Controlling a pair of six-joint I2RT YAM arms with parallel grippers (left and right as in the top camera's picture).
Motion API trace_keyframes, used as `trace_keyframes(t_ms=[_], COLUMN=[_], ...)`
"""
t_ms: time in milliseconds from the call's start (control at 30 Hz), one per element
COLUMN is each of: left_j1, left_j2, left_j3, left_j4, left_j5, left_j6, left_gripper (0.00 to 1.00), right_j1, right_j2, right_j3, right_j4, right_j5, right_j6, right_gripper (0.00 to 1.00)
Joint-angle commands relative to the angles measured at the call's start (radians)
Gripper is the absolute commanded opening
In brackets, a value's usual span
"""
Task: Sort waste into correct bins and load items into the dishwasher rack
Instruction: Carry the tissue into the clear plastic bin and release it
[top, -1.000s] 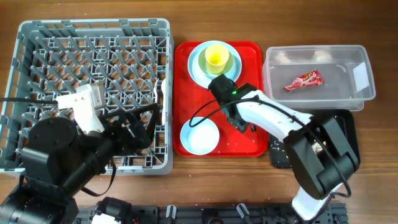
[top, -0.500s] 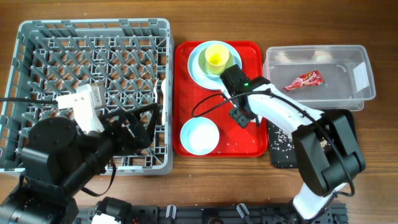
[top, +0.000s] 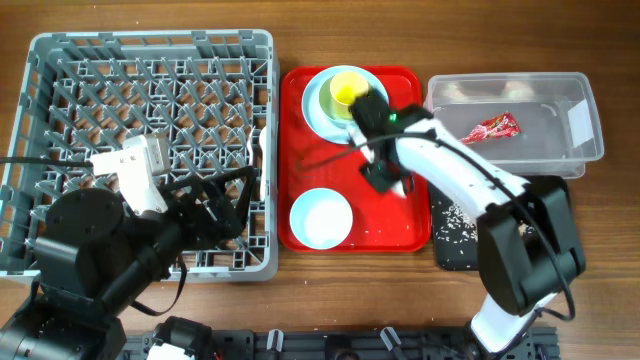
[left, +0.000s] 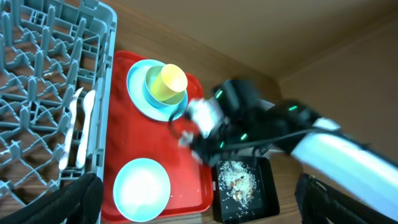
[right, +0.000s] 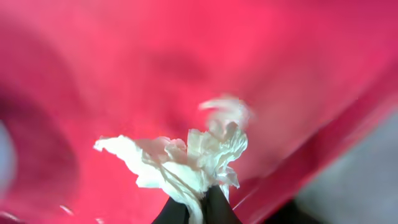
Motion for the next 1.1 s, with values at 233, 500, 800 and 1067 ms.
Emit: trace_keyframes(t_ms=[233, 500, 800, 1067], left_j1=[0.005, 0.005, 0.005, 0.005], left_j2=[-0.002, -0.002, -0.002, -0.002], left_j3=[0.001, 0.001, 0.001, 0.001], left_j4=[0.002, 0.002, 0.002, 0.002], left_j5=[-0.010, -0.010, -0.010, -0.010], left_j6=[0.005, 0.005, 0.005, 0.005], left_gripper=[1.00, 1.00, 1.00, 1.00], right_j1=[-0.346, -0.507, -0.507, -0.507], right_j2=[-0.157, -0.124, -0.338, -0.703], right_j3=[0.082, 0.032, 0.114, 0.114], right_j4=[0.130, 0.180, 0.103, -0.106], right_j5=[0.082, -0.066, -0.177, -0.357], right_j6=[0.309, 0.257, 0.255, 0.281], right_gripper=[0.04, 0.49, 0.75, 0.70])
